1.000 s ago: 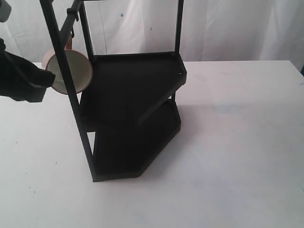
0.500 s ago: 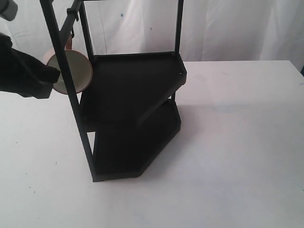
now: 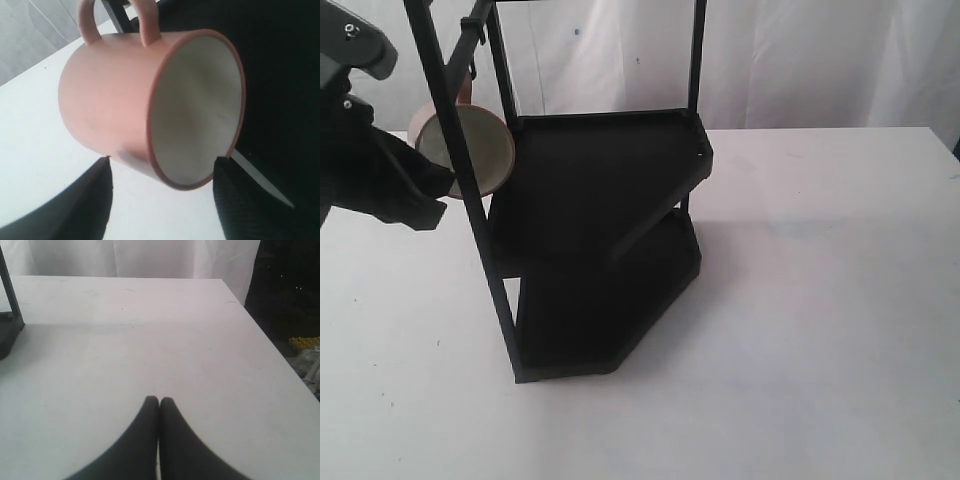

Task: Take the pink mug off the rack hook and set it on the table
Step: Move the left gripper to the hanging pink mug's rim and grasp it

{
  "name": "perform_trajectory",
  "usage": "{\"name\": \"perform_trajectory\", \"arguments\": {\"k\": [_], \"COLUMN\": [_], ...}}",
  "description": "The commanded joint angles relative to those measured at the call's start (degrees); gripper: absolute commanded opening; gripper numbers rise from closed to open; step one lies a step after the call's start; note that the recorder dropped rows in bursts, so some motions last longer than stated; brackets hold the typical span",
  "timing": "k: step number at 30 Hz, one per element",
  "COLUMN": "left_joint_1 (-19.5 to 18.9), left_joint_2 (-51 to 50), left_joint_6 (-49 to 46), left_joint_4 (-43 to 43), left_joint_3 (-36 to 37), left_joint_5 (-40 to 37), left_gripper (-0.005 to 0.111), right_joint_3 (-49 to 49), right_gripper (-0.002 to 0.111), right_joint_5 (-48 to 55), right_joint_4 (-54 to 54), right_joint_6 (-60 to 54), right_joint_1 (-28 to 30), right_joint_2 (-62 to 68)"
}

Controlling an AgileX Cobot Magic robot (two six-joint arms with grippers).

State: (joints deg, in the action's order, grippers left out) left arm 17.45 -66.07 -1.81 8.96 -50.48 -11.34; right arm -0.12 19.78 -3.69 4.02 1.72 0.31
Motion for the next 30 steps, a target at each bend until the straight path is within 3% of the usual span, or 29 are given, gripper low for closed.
{"name": "perform_trajectory", "arguments": {"k": [1, 5, 10, 17, 30], "left_joint_1": [0.35, 0.35, 0.35, 0.35, 0.35], "left_joint_2": [-0.69, -1.44, -1.44, -1.44, -3.49], "left_joint_6": [0.55, 1.39, 11.26, 12.73, 16.37], "left_joint_4": [1.78, 1.78, 1.78, 1.78, 1.78], "left_joint_3": [-0.12, -0.12, -0.12, -0.12, -0.12], "left_joint_5": [0.02, 0.15, 0.15, 1.27, 4.28], "left_gripper": [0.062, 0.062, 0.062, 0.037, 0.036], "right_joint_3": [0.12, 0.12, 0.12, 0.12, 0.12], "right_gripper": [0.0, 0.0, 0.0, 0.0, 0.0], "right_joint_5": [-0.2, -0.2, -0.2, -0.2, -0.2], "right_joint_4": [-0.28, -0.28, -0.28, -0.28, -0.28], "right_joint_6": [0.25, 0.25, 0.25, 0.25, 0.93], "right_joint_1": [0.27, 0.27, 0.27, 0.27, 0.27], "right_joint_2": [-0.31, -0.31, -0.31, -0.31, -0.31]}}
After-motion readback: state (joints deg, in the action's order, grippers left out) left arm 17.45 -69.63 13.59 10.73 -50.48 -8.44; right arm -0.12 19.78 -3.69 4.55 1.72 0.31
